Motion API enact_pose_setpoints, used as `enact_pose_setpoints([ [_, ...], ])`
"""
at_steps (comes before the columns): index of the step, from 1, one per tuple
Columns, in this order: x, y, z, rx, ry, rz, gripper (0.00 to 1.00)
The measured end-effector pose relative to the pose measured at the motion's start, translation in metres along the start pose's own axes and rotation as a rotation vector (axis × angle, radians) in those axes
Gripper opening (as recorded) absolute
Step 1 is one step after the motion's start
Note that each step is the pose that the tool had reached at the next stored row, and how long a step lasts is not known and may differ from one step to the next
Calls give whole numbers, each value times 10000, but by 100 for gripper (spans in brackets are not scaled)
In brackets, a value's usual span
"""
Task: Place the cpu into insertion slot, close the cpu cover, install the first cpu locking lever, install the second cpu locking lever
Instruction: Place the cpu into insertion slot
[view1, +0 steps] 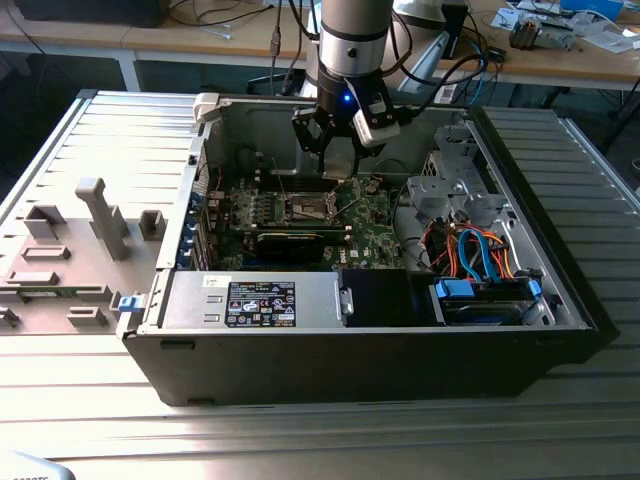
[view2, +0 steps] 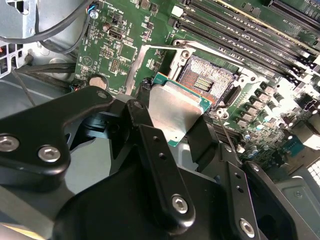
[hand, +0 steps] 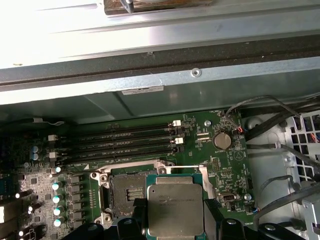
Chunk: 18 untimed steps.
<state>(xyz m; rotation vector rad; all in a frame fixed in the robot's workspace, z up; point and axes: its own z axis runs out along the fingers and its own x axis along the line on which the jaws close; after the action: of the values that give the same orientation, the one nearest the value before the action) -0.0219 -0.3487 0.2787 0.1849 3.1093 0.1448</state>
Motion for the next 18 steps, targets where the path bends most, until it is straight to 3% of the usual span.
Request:
enact_pose_setpoints([
  [18,0,0,1,2,-10,95,54],
])
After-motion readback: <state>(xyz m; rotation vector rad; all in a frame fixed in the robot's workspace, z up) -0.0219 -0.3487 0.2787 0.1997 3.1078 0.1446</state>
